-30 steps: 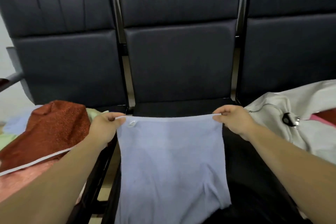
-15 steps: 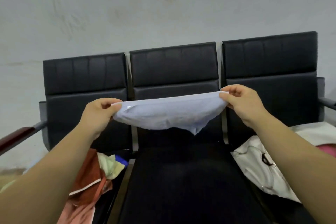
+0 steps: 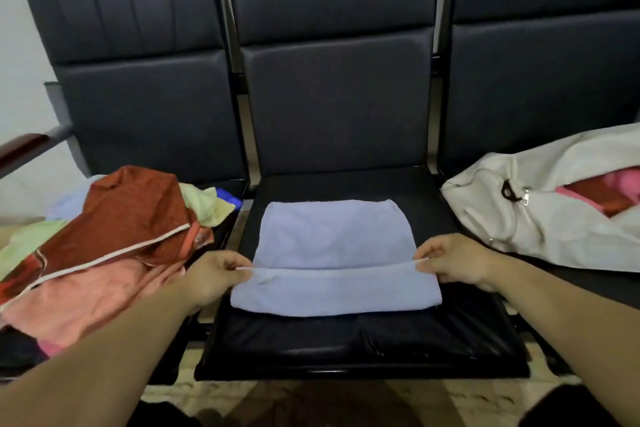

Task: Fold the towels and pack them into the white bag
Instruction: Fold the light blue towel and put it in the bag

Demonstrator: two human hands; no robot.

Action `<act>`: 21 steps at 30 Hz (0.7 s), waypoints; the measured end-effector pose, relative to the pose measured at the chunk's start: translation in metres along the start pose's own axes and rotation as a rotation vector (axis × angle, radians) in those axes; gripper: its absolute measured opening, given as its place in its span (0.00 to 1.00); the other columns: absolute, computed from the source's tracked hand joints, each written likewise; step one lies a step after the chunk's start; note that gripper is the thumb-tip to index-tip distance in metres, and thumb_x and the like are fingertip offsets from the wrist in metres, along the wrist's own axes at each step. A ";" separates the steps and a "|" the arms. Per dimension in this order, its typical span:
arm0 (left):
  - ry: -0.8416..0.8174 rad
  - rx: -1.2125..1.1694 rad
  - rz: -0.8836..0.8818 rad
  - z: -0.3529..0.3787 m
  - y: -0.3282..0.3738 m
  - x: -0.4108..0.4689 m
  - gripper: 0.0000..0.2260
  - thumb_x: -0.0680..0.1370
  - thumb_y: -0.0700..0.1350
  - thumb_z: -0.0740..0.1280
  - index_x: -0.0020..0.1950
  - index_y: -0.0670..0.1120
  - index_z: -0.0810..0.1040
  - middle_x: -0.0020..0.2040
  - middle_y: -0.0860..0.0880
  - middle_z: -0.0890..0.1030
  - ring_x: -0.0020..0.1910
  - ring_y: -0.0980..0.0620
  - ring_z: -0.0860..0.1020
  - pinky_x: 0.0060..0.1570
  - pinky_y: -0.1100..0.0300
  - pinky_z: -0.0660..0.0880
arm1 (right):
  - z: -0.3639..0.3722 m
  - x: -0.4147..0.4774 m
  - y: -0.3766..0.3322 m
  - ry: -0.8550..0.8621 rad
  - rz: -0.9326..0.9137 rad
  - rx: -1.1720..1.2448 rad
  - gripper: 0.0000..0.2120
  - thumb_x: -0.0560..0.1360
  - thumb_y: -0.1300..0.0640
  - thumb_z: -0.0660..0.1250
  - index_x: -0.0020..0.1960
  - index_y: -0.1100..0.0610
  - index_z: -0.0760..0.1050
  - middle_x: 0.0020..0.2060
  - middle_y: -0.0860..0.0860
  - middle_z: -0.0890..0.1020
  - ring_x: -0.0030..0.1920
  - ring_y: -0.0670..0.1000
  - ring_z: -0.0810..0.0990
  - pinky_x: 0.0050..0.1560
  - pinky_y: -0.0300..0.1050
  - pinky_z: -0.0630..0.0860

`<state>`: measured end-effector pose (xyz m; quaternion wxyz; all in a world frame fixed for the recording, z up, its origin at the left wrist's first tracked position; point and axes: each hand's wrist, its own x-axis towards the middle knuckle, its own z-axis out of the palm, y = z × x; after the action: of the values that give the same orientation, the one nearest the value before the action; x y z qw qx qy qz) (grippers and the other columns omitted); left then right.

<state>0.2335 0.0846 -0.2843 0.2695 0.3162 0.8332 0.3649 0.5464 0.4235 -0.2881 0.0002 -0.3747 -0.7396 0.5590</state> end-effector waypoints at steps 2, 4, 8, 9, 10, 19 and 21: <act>0.026 -0.008 0.003 0.000 0.004 0.002 0.05 0.76 0.35 0.73 0.44 0.44 0.87 0.44 0.45 0.87 0.42 0.55 0.82 0.47 0.59 0.77 | -0.001 0.005 -0.002 0.000 -0.008 -0.015 0.06 0.74 0.62 0.76 0.51 0.57 0.84 0.48 0.56 0.86 0.51 0.53 0.85 0.51 0.47 0.84; 0.056 0.024 0.012 0.000 0.008 0.007 0.05 0.76 0.34 0.73 0.45 0.43 0.86 0.43 0.45 0.87 0.40 0.58 0.82 0.44 0.63 0.76 | -0.001 0.008 -0.005 0.018 -0.020 -0.077 0.06 0.74 0.61 0.76 0.50 0.56 0.84 0.47 0.55 0.86 0.50 0.52 0.85 0.51 0.47 0.83; 0.048 0.151 -0.011 0.009 0.014 0.020 0.06 0.76 0.37 0.73 0.43 0.48 0.86 0.42 0.51 0.87 0.42 0.57 0.83 0.46 0.60 0.78 | 0.003 0.018 -0.009 0.085 -0.042 -0.285 0.06 0.72 0.61 0.76 0.48 0.54 0.84 0.45 0.55 0.85 0.46 0.53 0.84 0.43 0.44 0.83; 0.049 0.192 -0.017 0.011 0.015 0.024 0.06 0.76 0.38 0.73 0.43 0.49 0.86 0.42 0.52 0.86 0.43 0.55 0.83 0.47 0.59 0.79 | 0.003 0.021 -0.010 0.083 -0.033 -0.327 0.06 0.72 0.60 0.77 0.47 0.53 0.83 0.44 0.54 0.85 0.46 0.53 0.85 0.41 0.43 0.83; 0.057 0.231 -0.019 0.013 0.017 0.028 0.06 0.75 0.40 0.73 0.43 0.50 0.85 0.42 0.53 0.86 0.44 0.55 0.83 0.48 0.59 0.79 | 0.003 0.024 -0.011 0.076 -0.024 -0.367 0.05 0.71 0.59 0.77 0.46 0.53 0.83 0.44 0.52 0.84 0.46 0.53 0.85 0.40 0.42 0.83; 0.171 0.245 -0.084 0.013 0.029 0.083 0.06 0.74 0.47 0.76 0.48 0.51 0.82 0.44 0.52 0.82 0.45 0.51 0.81 0.44 0.60 0.73 | -0.003 0.078 -0.023 0.298 -0.100 -0.474 0.07 0.73 0.53 0.76 0.49 0.48 0.80 0.48 0.45 0.84 0.48 0.47 0.81 0.52 0.43 0.77; 0.259 0.205 -0.073 0.014 0.033 0.103 0.08 0.75 0.49 0.75 0.52 0.50 0.80 0.48 0.52 0.82 0.49 0.51 0.80 0.47 0.59 0.72 | -0.002 0.095 -0.026 0.403 -0.135 -0.368 0.08 0.74 0.51 0.76 0.50 0.48 0.78 0.49 0.45 0.82 0.50 0.47 0.80 0.54 0.44 0.77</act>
<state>0.1862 0.1827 -0.2896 0.1393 0.2620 0.9046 0.3059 0.4642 0.4752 -0.3062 0.1165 -0.4218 -0.8371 0.3282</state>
